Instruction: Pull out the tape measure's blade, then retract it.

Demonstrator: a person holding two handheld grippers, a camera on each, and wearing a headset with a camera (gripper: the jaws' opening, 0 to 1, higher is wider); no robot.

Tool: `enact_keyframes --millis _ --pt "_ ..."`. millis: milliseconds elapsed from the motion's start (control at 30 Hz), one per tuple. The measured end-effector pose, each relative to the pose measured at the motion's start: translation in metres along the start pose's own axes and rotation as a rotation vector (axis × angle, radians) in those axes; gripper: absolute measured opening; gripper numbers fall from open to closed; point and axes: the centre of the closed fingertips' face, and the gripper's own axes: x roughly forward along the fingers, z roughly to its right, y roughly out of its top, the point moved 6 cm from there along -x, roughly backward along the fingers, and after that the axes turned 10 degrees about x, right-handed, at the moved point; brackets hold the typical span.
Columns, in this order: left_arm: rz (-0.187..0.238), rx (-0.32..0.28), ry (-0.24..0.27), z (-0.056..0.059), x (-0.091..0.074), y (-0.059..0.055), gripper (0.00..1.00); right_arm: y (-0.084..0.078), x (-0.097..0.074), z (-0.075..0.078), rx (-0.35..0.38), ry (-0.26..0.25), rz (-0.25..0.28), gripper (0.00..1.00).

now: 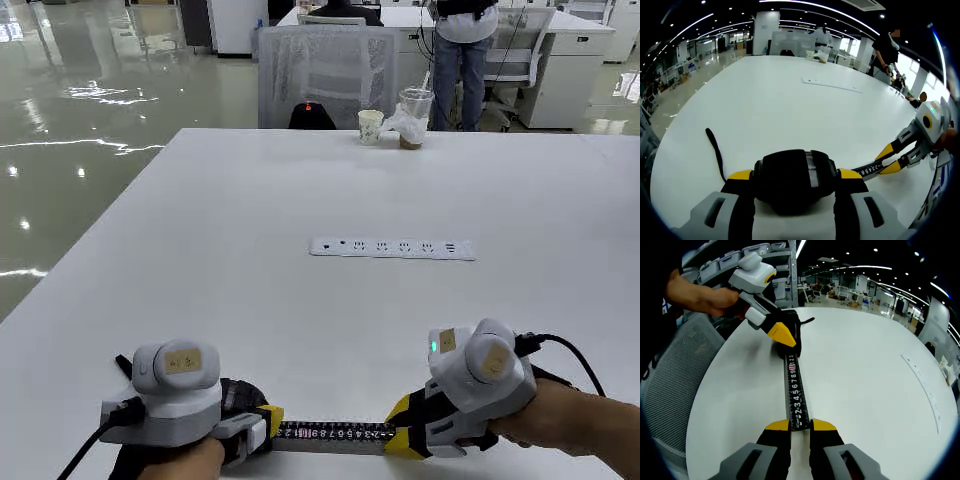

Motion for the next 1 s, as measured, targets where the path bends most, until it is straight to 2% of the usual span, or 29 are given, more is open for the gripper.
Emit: enact_keyframes --millis 1000 --pt "-0.006 -0.001 -0.006 0.000 -0.001 0.000 0.59 0.017 0.018 -0.006 -0.001 0.008 0.009 0.10"
